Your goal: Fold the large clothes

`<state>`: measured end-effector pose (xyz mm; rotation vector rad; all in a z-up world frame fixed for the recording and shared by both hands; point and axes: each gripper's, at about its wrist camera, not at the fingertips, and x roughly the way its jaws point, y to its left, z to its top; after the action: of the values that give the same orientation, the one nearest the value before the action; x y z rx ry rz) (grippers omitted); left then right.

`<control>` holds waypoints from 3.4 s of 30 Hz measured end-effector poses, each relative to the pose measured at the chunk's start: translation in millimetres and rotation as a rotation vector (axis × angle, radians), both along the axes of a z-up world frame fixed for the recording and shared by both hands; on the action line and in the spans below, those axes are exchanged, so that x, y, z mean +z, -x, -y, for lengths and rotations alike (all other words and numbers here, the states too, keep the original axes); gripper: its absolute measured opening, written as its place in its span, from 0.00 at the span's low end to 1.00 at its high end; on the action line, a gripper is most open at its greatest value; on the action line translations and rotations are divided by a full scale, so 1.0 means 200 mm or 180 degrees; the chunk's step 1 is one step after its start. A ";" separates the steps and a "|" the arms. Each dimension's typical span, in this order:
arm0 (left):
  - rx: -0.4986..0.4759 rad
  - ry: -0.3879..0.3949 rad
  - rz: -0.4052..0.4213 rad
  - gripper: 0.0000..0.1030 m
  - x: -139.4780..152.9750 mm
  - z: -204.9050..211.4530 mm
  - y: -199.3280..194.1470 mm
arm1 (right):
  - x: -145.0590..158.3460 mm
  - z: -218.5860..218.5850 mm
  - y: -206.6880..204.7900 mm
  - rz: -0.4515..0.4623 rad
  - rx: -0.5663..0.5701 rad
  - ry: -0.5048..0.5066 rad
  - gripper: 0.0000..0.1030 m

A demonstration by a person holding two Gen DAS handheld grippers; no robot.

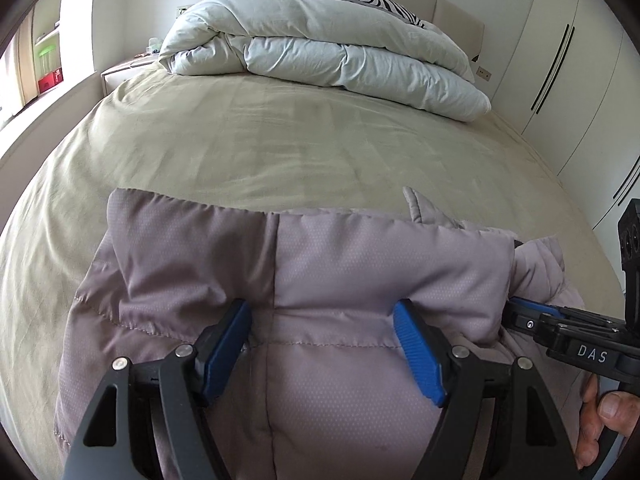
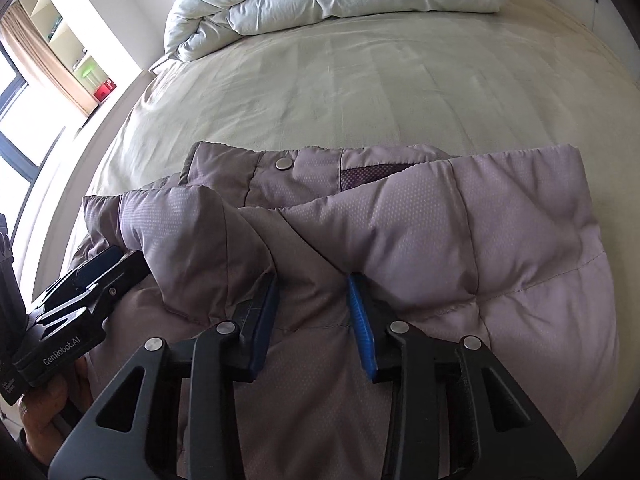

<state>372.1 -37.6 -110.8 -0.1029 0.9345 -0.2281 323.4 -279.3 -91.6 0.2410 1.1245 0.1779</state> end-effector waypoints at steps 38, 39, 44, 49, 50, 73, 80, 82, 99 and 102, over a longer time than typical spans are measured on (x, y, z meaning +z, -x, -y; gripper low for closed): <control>0.0042 -0.0183 -0.0073 0.82 -0.14 0.04 -0.17 | -0.14 0.06 -0.19 0.0222 0.0048 -0.0118 0.35; 0.0060 -0.0173 -0.0065 0.82 -0.12 0.03 -0.15 | -0.11 0.07 -0.17 0.0232 0.0045 -0.0171 0.36; 0.0091 -0.0220 0.0073 0.81 0.03 -0.03 0.03 | 0.08 0.12 0.02 0.0494 0.0044 -0.0131 0.50; 0.0177 -0.0669 0.0314 0.84 0.13 -0.11 0.22 | 0.19 0.21 0.23 0.0666 -0.0024 0.0330 0.51; 0.0214 -0.0738 0.0285 0.85 0.12 -0.13 0.22 | 0.17 0.25 0.25 0.0608 -0.0081 0.0379 0.51; 0.0329 -0.0527 0.0089 1.00 -0.14 -0.25 0.13 | -0.16 0.36 0.18 0.0541 -0.0148 0.0397 0.70; 0.0331 -0.0522 0.0103 1.00 -0.15 -0.25 0.13 | -0.17 0.35 0.18 0.0565 -0.0156 0.0415 0.70; 0.0327 -0.0513 0.0099 1.00 -0.15 -0.25 0.13 | -0.16 0.35 0.18 0.0575 -0.0158 0.0418 0.70; 0.0249 -0.0269 0.0408 0.95 0.13 -0.27 0.44 | 0.01 0.32 0.33 0.0615 -0.0326 0.0557 0.72; 0.0098 -0.0347 0.0474 0.95 0.17 -0.20 0.50 | 0.12 0.25 0.41 0.0721 -0.0274 0.0613 0.72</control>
<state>272.8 1.7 -77.4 0.0004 0.7950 -0.1537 241.5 -330.2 -68.6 0.0943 0.8975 0.0189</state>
